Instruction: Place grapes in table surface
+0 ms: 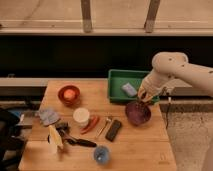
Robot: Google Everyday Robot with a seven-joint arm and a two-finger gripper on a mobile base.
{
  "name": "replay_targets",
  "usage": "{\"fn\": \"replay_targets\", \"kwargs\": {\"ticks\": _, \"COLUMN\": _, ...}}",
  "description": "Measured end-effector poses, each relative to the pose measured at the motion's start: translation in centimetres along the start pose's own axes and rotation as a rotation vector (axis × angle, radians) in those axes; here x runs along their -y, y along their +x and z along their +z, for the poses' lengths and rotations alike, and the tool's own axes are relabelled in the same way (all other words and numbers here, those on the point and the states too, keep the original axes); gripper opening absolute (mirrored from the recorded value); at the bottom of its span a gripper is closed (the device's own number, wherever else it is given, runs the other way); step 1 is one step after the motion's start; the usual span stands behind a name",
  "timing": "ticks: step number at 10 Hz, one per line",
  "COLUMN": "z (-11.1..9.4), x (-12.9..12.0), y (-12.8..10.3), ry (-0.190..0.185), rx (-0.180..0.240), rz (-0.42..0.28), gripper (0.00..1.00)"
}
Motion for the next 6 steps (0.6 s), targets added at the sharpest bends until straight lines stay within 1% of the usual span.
{"fn": "replay_targets", "kwargs": {"ticks": 1, "z": -1.3, "x": -1.0, "y": 0.1, "ry": -0.025, "rx": 0.026, "rz": -0.021, "gripper": 0.0}}
{"fn": "replay_targets", "kwargs": {"ticks": 3, "z": -2.6, "x": -4.2, "y": 1.5, "ry": -0.072, "rx": 0.051, "rz": -0.086, "gripper": 0.0}}
{"fn": "replay_targets", "kwargs": {"ticks": 5, "z": -3.2, "x": -6.7, "y": 2.8, "ry": -0.093, "rx": 0.064, "rz": -0.146, "gripper": 0.0}}
{"fn": "replay_targets", "kwargs": {"ticks": 6, "z": -3.1, "x": -8.4, "y": 3.7, "ry": -0.101, "rx": 0.063, "rz": -0.182, "gripper": 0.0}}
